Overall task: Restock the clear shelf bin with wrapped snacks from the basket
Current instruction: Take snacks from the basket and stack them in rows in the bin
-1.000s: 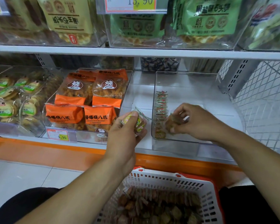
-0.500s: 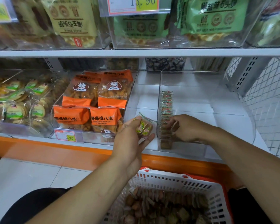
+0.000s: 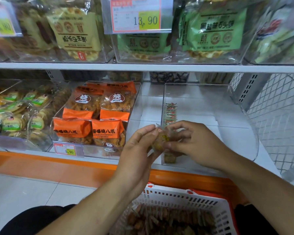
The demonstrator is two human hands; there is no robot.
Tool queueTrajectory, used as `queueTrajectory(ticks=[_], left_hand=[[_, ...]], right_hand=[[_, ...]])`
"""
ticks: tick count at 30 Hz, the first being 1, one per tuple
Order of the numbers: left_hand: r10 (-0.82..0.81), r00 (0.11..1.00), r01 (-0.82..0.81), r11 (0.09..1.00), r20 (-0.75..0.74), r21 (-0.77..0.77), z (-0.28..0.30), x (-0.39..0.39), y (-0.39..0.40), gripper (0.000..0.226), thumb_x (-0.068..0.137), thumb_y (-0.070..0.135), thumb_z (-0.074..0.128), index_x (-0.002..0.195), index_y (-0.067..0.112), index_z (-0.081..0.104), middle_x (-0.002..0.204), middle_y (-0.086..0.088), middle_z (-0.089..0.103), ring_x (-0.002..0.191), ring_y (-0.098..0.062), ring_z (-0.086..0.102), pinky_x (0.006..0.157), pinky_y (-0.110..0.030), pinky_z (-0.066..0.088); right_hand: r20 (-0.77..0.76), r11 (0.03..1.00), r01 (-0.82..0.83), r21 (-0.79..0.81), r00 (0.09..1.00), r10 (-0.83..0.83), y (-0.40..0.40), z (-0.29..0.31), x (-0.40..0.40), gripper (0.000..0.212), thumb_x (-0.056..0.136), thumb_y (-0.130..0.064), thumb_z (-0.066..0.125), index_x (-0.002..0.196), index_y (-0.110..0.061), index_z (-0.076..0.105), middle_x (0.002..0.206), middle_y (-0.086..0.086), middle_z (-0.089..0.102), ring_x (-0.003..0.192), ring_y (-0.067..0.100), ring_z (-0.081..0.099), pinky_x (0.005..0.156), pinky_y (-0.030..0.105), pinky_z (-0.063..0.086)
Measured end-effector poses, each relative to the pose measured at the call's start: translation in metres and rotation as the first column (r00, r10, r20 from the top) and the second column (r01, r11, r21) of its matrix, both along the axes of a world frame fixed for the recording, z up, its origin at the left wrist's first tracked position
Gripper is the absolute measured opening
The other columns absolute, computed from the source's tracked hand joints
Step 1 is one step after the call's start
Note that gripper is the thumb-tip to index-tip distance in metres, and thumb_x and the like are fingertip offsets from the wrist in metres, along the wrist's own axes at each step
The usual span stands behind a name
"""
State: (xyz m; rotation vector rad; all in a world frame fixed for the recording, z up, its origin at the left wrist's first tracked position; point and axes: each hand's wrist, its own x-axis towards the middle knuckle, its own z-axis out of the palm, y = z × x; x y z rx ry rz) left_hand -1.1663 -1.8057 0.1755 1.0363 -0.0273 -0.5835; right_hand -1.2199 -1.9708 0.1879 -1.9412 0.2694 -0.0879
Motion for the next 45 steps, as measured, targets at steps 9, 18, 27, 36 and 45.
queueTrajectory(ticks=[9, 18, 27, 36, 45], left_hand=[[-0.043, 0.995, 0.046, 0.999, 0.089, -0.024, 0.001, 0.002, -0.002, 0.027, 0.103, 0.004, 0.046, 0.119, 0.007, 0.067, 0.111, -0.017, 0.076, 0.096, -0.023, 0.074, 0.087, -0.032, 0.061], [-0.003, 0.879, -0.068, 0.989, 0.476, 0.132, -0.013, 0.008, -0.007, 0.025, 0.101, 0.008, 0.058, 0.112, 0.027, 0.071, 0.117, 0.003, 0.075, 0.115, -0.013, 0.068, 0.096, -0.028, 0.054], [-0.144, 0.913, -0.043, 0.897, 0.383, 0.439, -0.037, 0.013, -0.018, 0.032, 0.093, 0.017, 0.072, 0.118, 0.032, 0.059, 0.101, 0.027, 0.069, 0.093, 0.01, 0.067, 0.063, -0.002, 0.046], [-0.166, 0.892, -0.083, 0.855, 0.421, 0.512, -0.051, 0.015, -0.036, 0.042, 0.091, 0.013, 0.075, 0.121, 0.028, 0.049, 0.106, 0.022, 0.058, 0.098, 0.002, 0.061, 0.075, -0.011, 0.051], [-0.108, 0.932, -0.091, 0.853, 0.345, 0.514, -0.059, 0.025, -0.05, 0.045, 0.089, 0.018, 0.077, 0.124, 0.028, 0.051, 0.105, 0.018, 0.061, 0.099, -0.009, 0.065, 0.069, -0.014, 0.054]], right_hand=[[0.015, 0.989, -0.024, 0.143, 1.0, 0.022, -0.022, 0.001, 0.0, 0.044, 0.083, -0.006, 0.079, 0.125, -0.019, 0.071, 0.106, 0.005, 0.072, 0.09, 0.021, 0.074, 0.081, 0.033, 0.06], [0.016, 0.967, -0.166, 0.191, 0.986, 0.166, -0.053, 0.018, 0.004, 0.032, 0.073, -0.014, 0.081, 0.101, -0.018, 0.067, 0.107, 0.009, 0.073, 0.093, 0.027, 0.073, 0.079, 0.037, 0.061], [-0.417, 0.98, -0.159, -0.123, 0.904, 0.095, -0.05, -0.024, 0.029, 0.034, 0.082, -0.003, 0.079, 0.11, -0.015, 0.065, 0.113, 0.012, 0.068, 0.1, 0.031, 0.069, 0.09, 0.043, 0.059], [-0.46, 0.956, -0.098, 0.276, 0.86, 0.221, -0.051, -0.034, 0.04, 0.023, 0.095, -0.001, 0.064, 0.116, -0.007, 0.069, 0.119, 0.013, 0.071, 0.112, 0.022, 0.068, 0.088, 0.029, 0.058], [-0.445, 0.987, -0.112, -0.115, 0.894, 0.049, -0.038, -0.039, 0.043, 0.033, 0.085, 0.009, 0.068, 0.105, -0.016, 0.078, 0.109, 0.009, 0.068, 0.093, 0.026, 0.071, 0.074, 0.036, 0.064]])
